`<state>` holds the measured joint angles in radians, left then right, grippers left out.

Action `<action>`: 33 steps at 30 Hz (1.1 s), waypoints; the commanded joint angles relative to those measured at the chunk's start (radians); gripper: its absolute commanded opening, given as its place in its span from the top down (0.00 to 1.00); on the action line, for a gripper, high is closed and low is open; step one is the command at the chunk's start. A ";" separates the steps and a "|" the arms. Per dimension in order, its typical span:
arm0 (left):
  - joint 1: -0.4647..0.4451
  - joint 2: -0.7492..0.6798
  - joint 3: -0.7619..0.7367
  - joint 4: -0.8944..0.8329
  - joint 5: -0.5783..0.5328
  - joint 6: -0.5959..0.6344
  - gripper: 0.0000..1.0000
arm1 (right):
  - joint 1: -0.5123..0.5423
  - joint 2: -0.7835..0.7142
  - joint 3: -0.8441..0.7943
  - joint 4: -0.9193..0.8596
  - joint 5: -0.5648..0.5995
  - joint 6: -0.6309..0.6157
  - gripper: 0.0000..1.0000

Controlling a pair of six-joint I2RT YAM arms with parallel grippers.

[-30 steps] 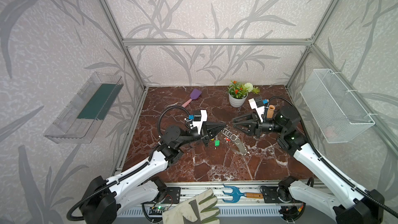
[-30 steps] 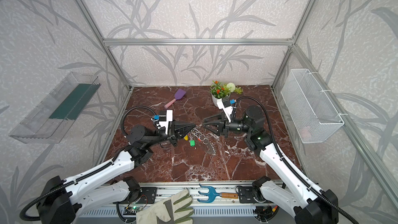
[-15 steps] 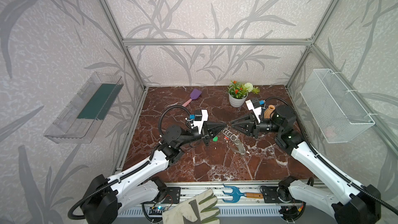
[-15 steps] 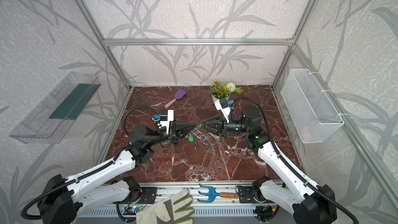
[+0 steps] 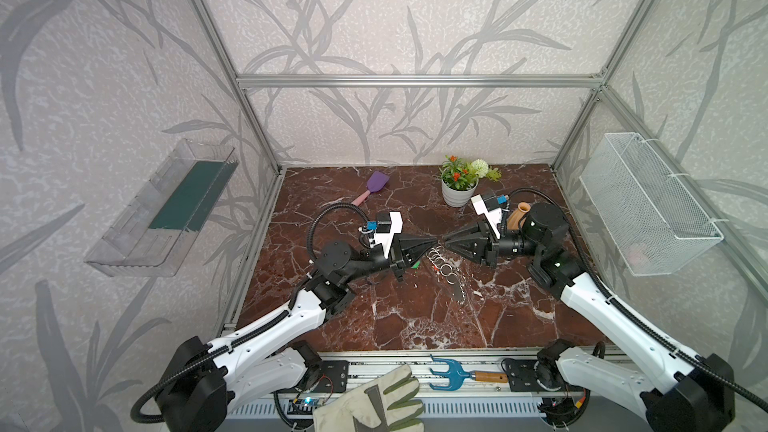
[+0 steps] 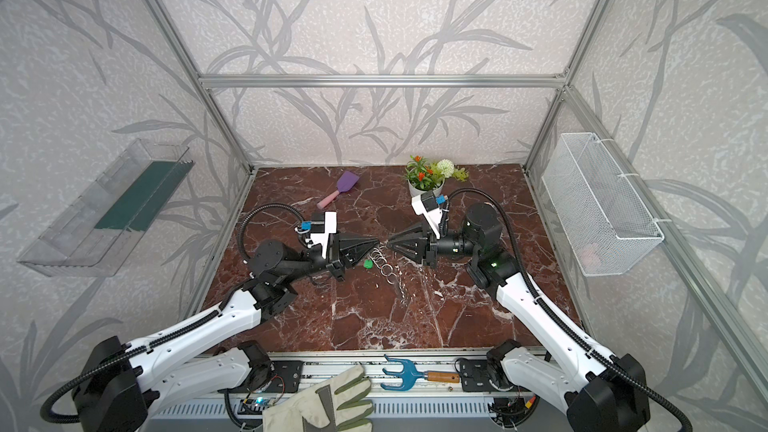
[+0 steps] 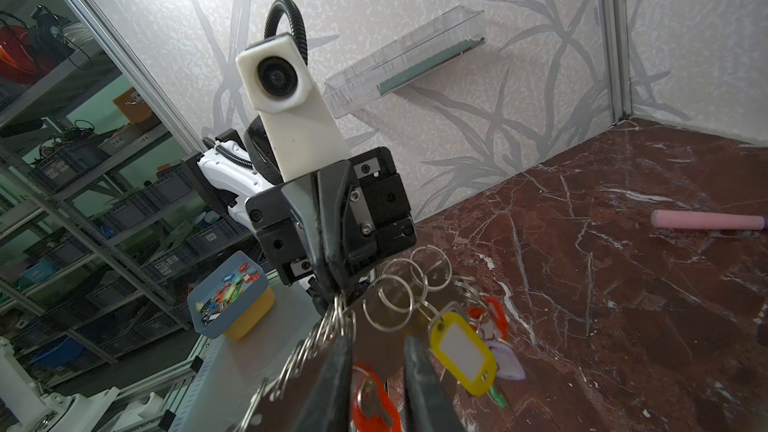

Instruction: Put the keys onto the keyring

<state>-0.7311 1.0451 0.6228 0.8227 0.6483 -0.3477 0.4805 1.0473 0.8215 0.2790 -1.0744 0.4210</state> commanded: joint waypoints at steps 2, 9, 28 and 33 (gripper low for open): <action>-0.002 -0.023 0.024 0.075 -0.040 0.002 1.00 | 0.029 -0.007 -0.004 -0.039 -0.017 -0.030 0.77; -0.004 -0.022 0.020 0.077 -0.052 0.001 1.00 | 0.048 -0.010 0.016 -0.129 0.037 -0.096 0.79; 0.005 -0.027 0.117 -0.773 -0.277 -0.055 0.45 | -0.036 -0.075 -0.082 -0.631 0.799 0.099 0.47; -0.010 0.164 0.212 -1.101 -0.142 -0.109 0.44 | -0.031 -0.108 -0.278 -0.638 0.762 0.232 0.45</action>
<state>-0.7303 1.1229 0.7959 0.0086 0.4217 -0.4171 0.4450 0.9546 0.6048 -0.2882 -0.3309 0.5396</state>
